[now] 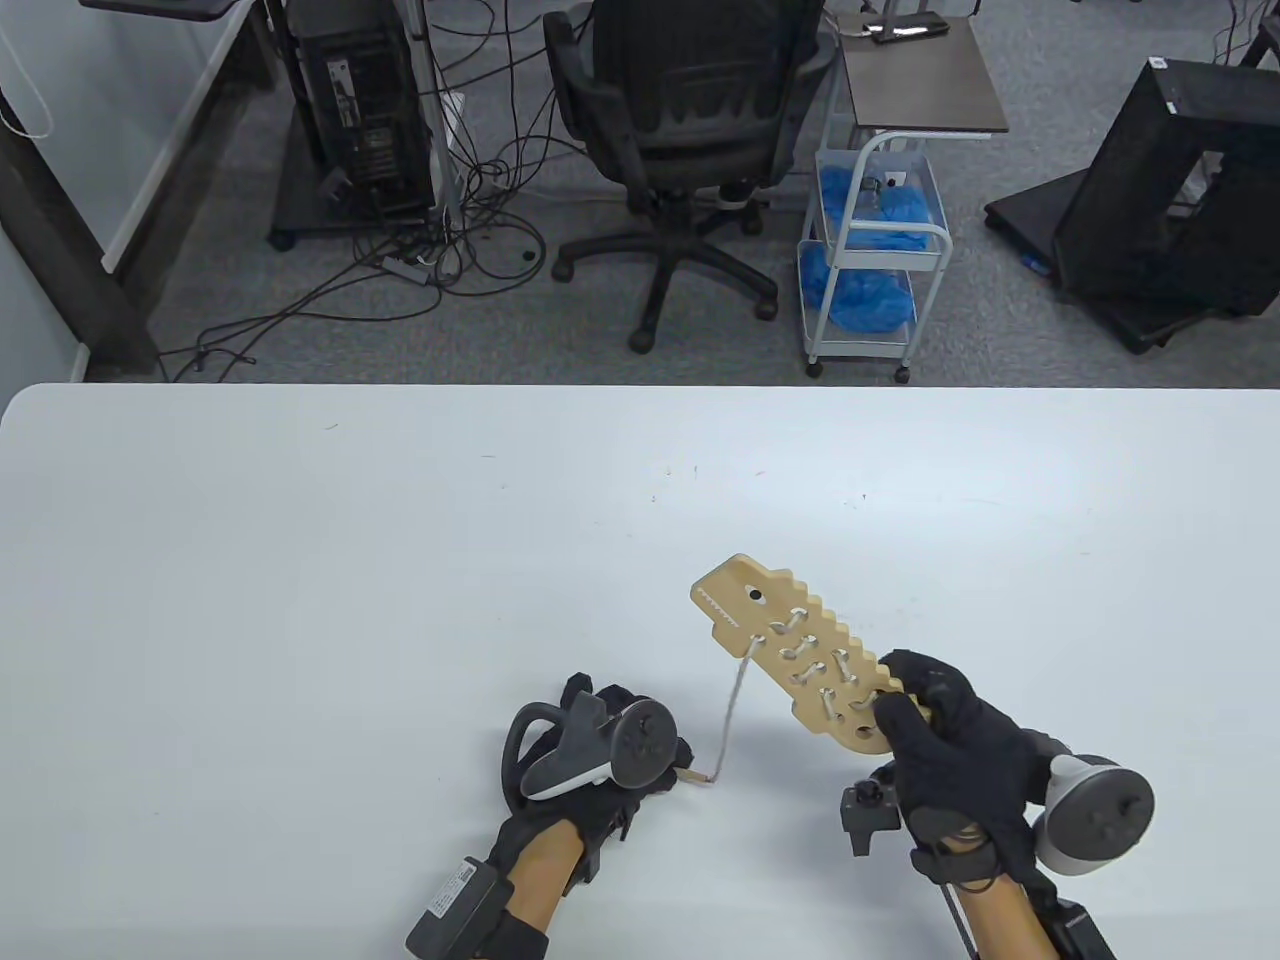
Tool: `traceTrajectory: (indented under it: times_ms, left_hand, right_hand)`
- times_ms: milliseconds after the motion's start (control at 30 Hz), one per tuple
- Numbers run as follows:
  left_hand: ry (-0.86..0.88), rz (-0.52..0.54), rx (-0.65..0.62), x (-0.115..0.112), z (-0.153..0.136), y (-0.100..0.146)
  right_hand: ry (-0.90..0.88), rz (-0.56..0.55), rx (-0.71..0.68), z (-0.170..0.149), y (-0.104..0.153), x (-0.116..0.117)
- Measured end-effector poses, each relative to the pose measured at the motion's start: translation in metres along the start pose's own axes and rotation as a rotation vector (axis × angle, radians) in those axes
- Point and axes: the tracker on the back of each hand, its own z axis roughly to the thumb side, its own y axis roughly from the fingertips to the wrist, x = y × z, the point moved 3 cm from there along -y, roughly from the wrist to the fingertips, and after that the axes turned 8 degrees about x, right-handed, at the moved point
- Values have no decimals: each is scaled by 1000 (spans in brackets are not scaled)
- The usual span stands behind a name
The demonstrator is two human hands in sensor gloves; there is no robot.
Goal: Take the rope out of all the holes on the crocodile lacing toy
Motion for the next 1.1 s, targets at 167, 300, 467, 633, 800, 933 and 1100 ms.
traceTrajectory:
  times_ms: [167,300,467,633,800,933,1100]
  left_hand:
    - [-2,3,6,2,-2,0]
    - [85,35,7,12,-7,3]
    - [174,86,0,25,-18,10]
    - [269,168,0,38,-31,17]
    - [321,285,26,52,-41,27]
    - [355,376,19,65,-44,37]
    - [361,553,19,80,-39,51]
  right_hand:
    - [8,-29,69,-19,-1,-5]
    - [36,-40,126,-34,-1,-5]
    - [97,-46,170,-51,2,-5]
    - [157,-33,234,-70,4,-3]
    - [201,4,308,-88,8,5]
    - [272,57,338,-97,12,14]
    - [354,132,335,-101,16,29]
